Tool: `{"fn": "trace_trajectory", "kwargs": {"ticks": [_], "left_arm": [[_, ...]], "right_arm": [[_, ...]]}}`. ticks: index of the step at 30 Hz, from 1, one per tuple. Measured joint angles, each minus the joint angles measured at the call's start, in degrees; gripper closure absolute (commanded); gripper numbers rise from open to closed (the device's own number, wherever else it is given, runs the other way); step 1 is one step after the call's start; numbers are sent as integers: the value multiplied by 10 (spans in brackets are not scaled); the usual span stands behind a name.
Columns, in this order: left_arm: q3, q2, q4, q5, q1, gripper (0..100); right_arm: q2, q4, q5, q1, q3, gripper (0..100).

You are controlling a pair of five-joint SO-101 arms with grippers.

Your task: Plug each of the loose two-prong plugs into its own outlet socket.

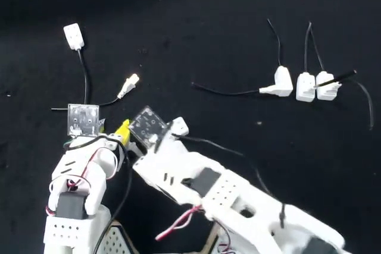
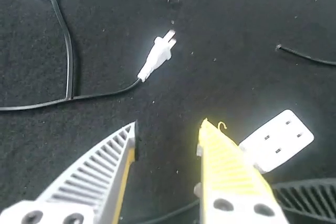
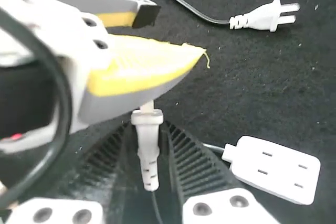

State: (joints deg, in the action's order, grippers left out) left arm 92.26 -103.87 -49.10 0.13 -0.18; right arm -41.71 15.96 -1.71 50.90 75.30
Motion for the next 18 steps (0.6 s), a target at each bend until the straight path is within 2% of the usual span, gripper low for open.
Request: {"fn": "trace_trajectory", "kwargs": {"ticks": [9,18], "left_arm": [[10,-1,0,0,-2,809],[9,-1,0,0,0,809]], "right_arm": [[-127,0,21,0,60,988],[-171,25,23,-17,69,988]]}}
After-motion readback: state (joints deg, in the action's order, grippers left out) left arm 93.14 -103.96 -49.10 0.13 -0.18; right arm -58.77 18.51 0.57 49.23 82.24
